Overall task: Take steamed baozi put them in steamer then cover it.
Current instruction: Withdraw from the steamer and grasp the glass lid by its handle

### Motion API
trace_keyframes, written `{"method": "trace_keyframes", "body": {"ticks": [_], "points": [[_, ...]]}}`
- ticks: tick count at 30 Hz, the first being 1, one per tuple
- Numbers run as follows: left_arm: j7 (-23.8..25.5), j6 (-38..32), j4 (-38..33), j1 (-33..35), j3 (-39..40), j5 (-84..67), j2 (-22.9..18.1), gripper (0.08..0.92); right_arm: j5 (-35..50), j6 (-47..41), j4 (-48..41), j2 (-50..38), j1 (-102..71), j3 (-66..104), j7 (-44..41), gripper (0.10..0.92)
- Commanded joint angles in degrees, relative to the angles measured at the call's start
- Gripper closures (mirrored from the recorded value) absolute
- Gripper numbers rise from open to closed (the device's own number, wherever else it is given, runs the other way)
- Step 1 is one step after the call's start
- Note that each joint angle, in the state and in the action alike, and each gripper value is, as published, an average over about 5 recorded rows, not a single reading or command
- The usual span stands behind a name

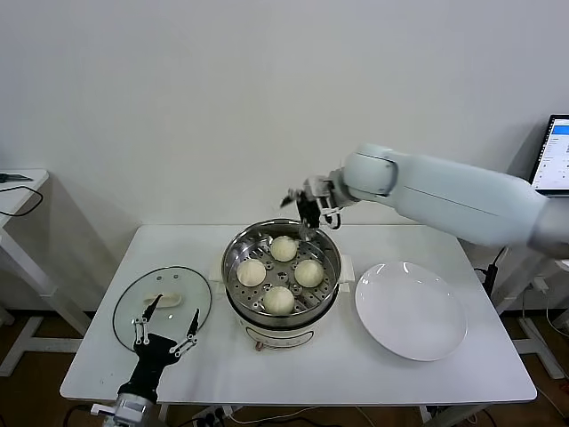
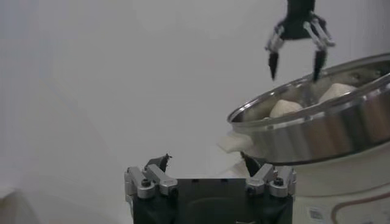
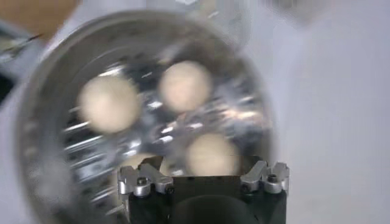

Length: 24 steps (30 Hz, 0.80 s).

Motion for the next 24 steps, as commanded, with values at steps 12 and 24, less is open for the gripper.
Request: {"method": "trace_keyframes", "body": {"ticks": [12, 24], "points": [[-7.12, 1.94, 9.53, -9.48, -0.99, 27.1, 0.04, 0.177, -4.91, 20.2, 4.25, -10.63, -66.05, 68.67, 48.97, 0.203], [-7.23, 7.68, 18.69, -12.05, -5.71, 56.82, 1.2, 0.177, -9.71, 25.88, 4.78, 6.15, -87.87, 88.75, 48.56, 0.203]]}}
